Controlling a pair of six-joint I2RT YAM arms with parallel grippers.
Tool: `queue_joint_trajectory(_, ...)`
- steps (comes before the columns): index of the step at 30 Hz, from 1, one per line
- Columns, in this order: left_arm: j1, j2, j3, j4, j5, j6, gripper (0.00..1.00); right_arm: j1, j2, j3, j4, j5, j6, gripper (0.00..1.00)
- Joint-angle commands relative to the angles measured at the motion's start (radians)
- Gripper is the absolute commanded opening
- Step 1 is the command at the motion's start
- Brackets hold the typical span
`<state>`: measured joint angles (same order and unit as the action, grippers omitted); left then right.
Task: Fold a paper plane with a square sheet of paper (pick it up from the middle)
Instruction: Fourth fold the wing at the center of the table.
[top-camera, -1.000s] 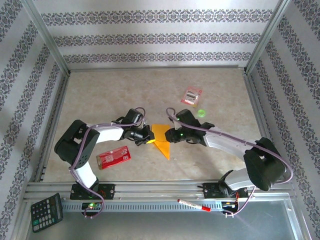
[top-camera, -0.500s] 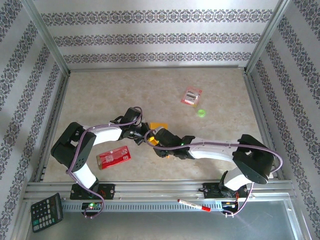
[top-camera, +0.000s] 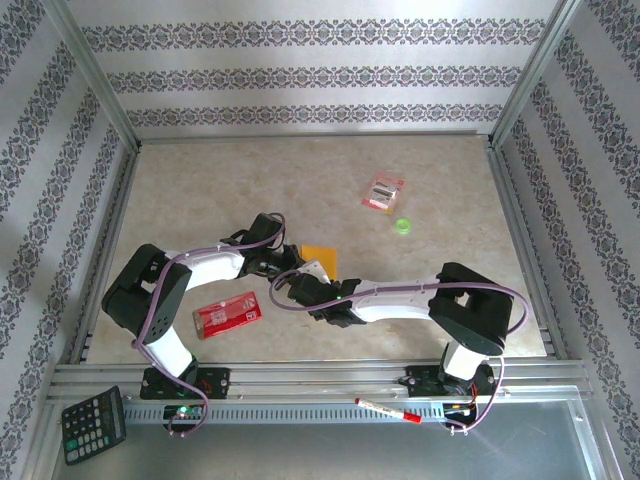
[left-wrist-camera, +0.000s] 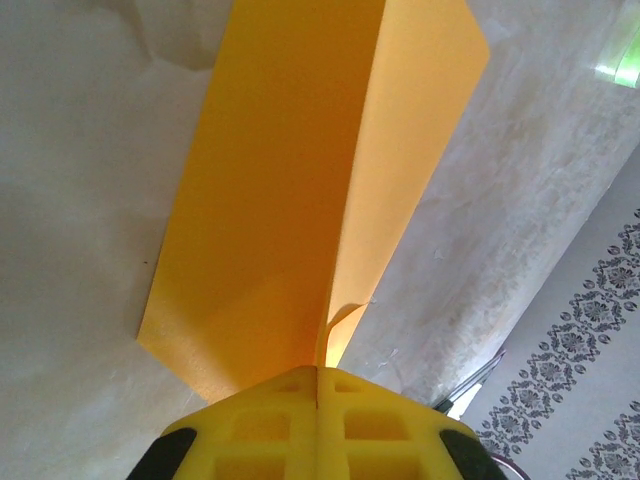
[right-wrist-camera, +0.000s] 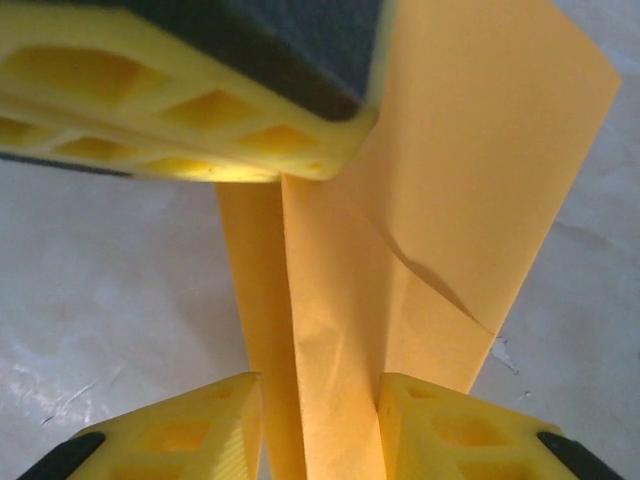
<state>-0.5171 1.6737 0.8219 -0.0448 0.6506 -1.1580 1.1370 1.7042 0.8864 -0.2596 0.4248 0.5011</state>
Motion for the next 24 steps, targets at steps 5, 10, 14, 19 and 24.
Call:
queue_joint_trajectory(5, -0.001, -0.018, 0.021, -0.05, 0.017, 0.006, 0.0, 0.012, 0.041, 0.054, -0.087, 0.1, 0.034, 0.33)
queue_joint_trajectory(10, -0.002, -0.018, 0.015, -0.047, 0.021, 0.008, 0.0, 0.015, 0.062, 0.068, -0.102, 0.11, 0.035, 0.29)
queue_joint_trajectory(14, -0.002, -0.014, 0.014, -0.043, 0.024, 0.012, 0.0, 0.018, 0.064, 0.074, -0.111, 0.113, 0.037, 0.26)
queue_joint_trajectory(19, -0.002, -0.014, 0.014, -0.045, 0.027, 0.017, 0.0, 0.018, 0.061, 0.074, -0.124, 0.127, 0.046, 0.21)
queue_joint_trajectory(24, -0.002, -0.013, 0.015, -0.047, 0.027, 0.024, 0.0, 0.019, 0.064, 0.073, -0.129, 0.133, 0.051, 0.16)
